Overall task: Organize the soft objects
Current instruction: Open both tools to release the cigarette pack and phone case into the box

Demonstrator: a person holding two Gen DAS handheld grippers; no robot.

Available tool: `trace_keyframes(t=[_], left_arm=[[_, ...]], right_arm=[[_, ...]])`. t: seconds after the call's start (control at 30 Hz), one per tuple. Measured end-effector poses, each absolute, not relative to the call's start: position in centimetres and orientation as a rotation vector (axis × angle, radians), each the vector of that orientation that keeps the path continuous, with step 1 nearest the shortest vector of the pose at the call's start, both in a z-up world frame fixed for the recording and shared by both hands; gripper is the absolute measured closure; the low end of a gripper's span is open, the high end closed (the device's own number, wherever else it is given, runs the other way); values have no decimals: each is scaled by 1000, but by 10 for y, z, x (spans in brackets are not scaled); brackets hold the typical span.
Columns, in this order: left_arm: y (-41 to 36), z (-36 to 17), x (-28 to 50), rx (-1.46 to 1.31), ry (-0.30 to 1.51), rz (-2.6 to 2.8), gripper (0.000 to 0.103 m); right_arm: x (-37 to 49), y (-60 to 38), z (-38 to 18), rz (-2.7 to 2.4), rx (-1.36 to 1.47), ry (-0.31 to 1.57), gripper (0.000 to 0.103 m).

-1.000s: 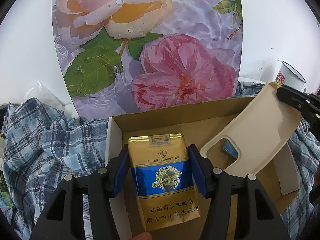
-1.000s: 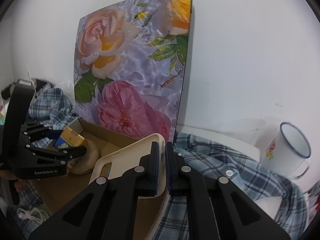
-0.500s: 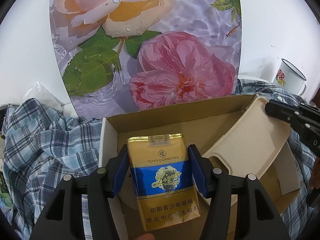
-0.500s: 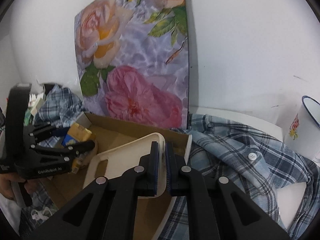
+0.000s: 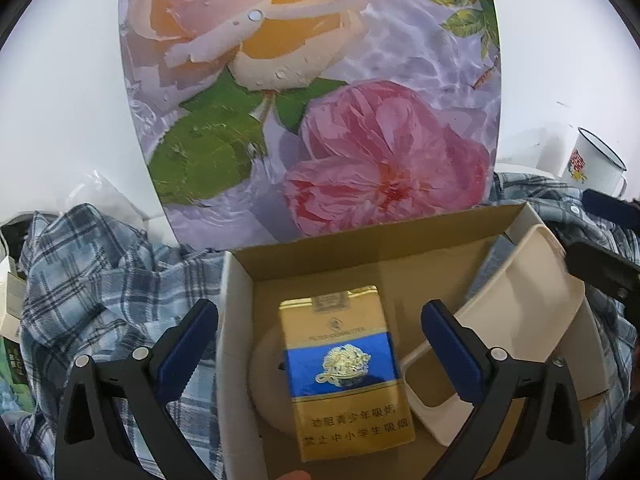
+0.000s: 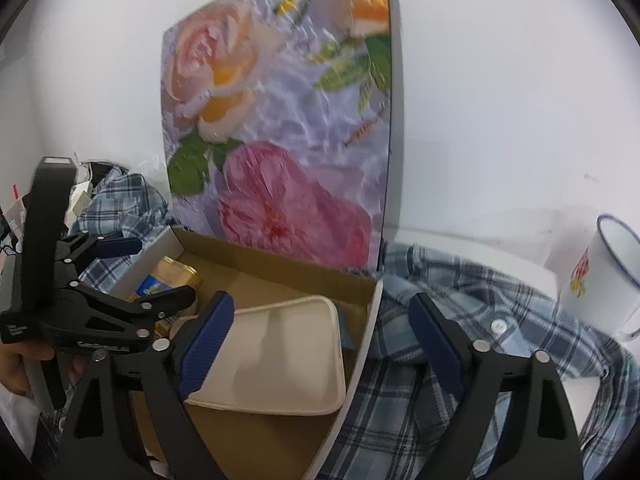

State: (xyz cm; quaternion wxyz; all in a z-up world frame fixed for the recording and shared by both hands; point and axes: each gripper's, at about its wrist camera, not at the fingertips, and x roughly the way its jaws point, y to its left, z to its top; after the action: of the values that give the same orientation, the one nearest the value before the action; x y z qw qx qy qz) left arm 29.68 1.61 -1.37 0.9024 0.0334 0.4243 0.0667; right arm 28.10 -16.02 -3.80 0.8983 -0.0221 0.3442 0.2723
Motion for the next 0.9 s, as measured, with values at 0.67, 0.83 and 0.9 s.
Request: trace_keyframes(t=[0.67,0.83,0.9], left_arm=[[15,47,269,-6,698,98,0],[16,62,262,-9,664,91,0],[15,70,258,-9,651,84,0]], right_arm=[[267,-180,14,539,17,585,0],[259,-176,30,559,8,569,0],[254,-175,36,556,-3,558,0]])
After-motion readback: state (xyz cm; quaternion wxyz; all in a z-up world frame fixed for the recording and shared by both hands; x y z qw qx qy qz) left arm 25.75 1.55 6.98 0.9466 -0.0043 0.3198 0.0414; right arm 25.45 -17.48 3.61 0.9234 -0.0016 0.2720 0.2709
